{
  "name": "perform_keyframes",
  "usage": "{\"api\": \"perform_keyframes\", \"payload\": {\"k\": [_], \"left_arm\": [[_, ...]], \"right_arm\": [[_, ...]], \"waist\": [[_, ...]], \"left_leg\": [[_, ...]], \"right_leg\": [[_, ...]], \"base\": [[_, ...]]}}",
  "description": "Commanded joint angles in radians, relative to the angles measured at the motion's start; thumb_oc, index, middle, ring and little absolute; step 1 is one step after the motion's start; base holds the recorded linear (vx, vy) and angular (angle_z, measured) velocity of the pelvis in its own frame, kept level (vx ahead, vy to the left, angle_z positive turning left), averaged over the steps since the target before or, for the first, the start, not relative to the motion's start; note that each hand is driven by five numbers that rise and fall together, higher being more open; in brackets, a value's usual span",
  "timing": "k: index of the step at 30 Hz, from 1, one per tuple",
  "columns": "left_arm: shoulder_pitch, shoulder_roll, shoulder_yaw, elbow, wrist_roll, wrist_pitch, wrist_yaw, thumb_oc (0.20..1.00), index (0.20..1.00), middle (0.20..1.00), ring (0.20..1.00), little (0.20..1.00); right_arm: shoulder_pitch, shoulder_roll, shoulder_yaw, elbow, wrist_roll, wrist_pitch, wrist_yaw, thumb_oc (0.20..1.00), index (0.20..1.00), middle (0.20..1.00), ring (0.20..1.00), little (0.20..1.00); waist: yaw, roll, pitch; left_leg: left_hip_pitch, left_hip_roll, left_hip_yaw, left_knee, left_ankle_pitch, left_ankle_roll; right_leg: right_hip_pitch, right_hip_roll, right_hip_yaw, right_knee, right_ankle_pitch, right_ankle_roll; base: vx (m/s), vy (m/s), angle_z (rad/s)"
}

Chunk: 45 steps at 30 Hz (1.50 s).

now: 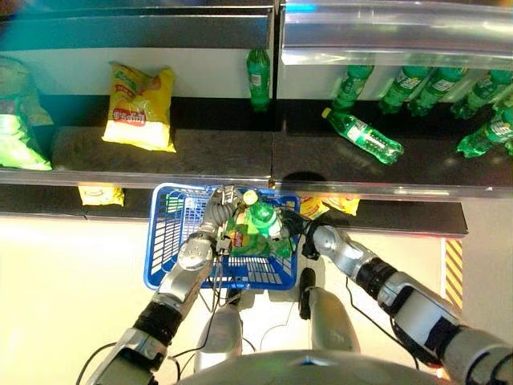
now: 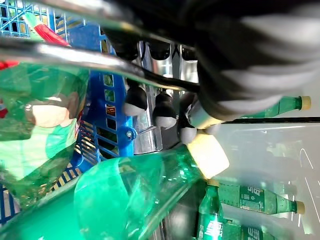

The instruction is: Pick up the snacks into the basket

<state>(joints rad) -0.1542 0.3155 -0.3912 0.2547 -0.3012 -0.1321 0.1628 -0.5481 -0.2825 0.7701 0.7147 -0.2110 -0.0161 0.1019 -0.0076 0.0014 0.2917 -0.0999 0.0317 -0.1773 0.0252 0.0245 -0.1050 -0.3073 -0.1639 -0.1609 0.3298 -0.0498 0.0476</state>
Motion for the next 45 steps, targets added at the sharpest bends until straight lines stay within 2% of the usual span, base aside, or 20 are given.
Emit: {"api": "perform_keyframes", "payload": {"k": [1,9,10,15,21,25,31,34,38,45], "left_arm": [[-0.271,-0.036,-0.085,-0.265,-0.006,-0.134,-0.058,0.2,0.2,0.2,0.2,0.2],[-0.293,-0.042,-0.115,-0.298,-0.027,-0.123,-0.063,0.2,0.2,0.2,0.2,0.2],[-0.295,-0.044,-0.121,-0.296,-0.024,-0.119,-0.062,0.2,0.2,0.2,0.2,0.2],[-0.306,-0.05,-0.115,-0.3,-0.01,-0.124,-0.06,0.2,0.2,0.2,0.2,0.2],[-0.33,-0.042,-0.101,-0.298,-0.003,-0.133,-0.038,0.2,0.2,0.2,0.2,0.2],[-0.345,-0.053,-0.113,-0.31,-0.031,-0.135,-0.028,0.2,0.2,0.2,0.2,0.2],[-0.365,-0.067,-0.156,-0.336,-0.063,-0.135,-0.017,0.2,0.2,0.2,0.2,0.2],[-0.367,-0.085,-0.185,-0.334,-0.08,-0.135,-0.009,0.2,0.2,0.2,0.2,0.2],[-0.36,-0.088,-0.197,-0.327,-0.075,-0.137,0.003,0.2,0.2,0.2,0.2,0.2],[-0.356,-0.094,-0.216,-0.326,-0.082,-0.144,0.002,0.2,0.2,0.2,0.2,0.2]], "right_arm": [[-0.081,0.164,0.088,0.009,-0.05,-0.078,0.019,0.2,0.2,0.2,0.2,0.2],[-0.109,0.182,0.091,0.035,-0.092,-0.062,-0.004,0.2,0.2,0.2,0.2,0.2],[-0.136,0.163,0.114,-0.017,-0.168,-0.076,-0.015,0.2,0.2,0.2,0.2,0.2],[-0.144,0.105,0.143,-0.122,-0.248,-0.114,-0.01,0.2,0.2,0.2,0.2,0.2],[-0.094,0.067,0.128,-0.15,-0.257,-0.129,-0.024,0.2,0.2,0.2,0.2,0.2],[-0.077,0.059,0.101,-0.152,-0.236,-0.138,-0.077,0.2,0.2,0.2,0.2,0.2],[-0.106,0.006,0.041,-0.297,-0.273,-0.152,-0.201,0.2,0.2,0.2,0.2,0.2],[-0.126,0.017,0.039,-0.288,-0.293,-0.153,-0.264,0.2,0.2,0.2,0.2,0.2],[-0.118,0.037,0.035,-0.278,-0.272,-0.16,-0.292,0.2,0.2,0.2,0.2,0.2],[-0.137,0.069,0.084,-0.195,-0.348,-0.154,-0.323,0.2,0.2,0.2,0.2,0.2]], "waist": [[0.012,-0.03,-0.062],[0.016,-0.032,-0.053],[0.014,-0.033,-0.055],[0.008,-0.034,-0.053],[0.001,-0.032,-0.05],[0.0,-0.023,-0.046],[-0.005,-0.009,-0.032],[-0.004,-0.003,-0.026],[-0.008,-0.001,-0.026],[-0.006,0.0,-0.037]], "left_leg": [[0.082,-0.069,-0.004,-0.052,-0.083,0.07],[0.075,-0.072,-0.005,-0.048,-0.083,0.073],[0.076,-0.072,-0.004,-0.05,-0.084,0.074],[0.075,-0.073,-0.003,-0.049,-0.086,0.074],[0.074,-0.073,-0.006,-0.053,-0.084,0.075],[0.068,-0.073,-0.007,-0.055,-0.081,0.075],[0.059,-0.077,-0.006,-0.055,-0.075,0.076],[0.054,-0.08,-0.007,-0.053,-0.074,0.078],[0.054,-0.084,-0.004,-0.049,-0.075,0.08],[0.056,-0.085,-0.006,-0.048,-0.08,0.081]], "right_leg": [[0.051,-0.035,0.075,-0.042,-0.015,0.087],[0.043,-0.037,0.078,-0.041,-0.01,0.088],[0.041,-0.037,0.079,-0.041,-0.01,0.089],[0.037,-0.039,0.08,-0.037,-0.012,0.091],[0.032,-0.042,0.079,-0.032,-0.014,0.095],[0.027,-0.044,0.076,-0.033,-0.011,0.096],[0.016,-0.045,0.079,-0.03,-0.01,0.097],[0.014,-0.049,0.077,-0.027,-0.01,0.097],[0.015,-0.051,0.077,-0.029,-0.008,0.097],[0.017,-0.05,0.081,-0.029,-0.011,0.096]], "base": [[0.0,0.0,0.0],[0.0,0.0,0.0],[0.0,0.0,0.0],[0.0,0.0,0.0],[0.0,0.0,0.0],[0.0,0.002,0.01],[0.0,0.002,0.02],[0.0,0.0,0.0],[0.0,0.0,0.0],[0.0,0.0,0.0]]}}
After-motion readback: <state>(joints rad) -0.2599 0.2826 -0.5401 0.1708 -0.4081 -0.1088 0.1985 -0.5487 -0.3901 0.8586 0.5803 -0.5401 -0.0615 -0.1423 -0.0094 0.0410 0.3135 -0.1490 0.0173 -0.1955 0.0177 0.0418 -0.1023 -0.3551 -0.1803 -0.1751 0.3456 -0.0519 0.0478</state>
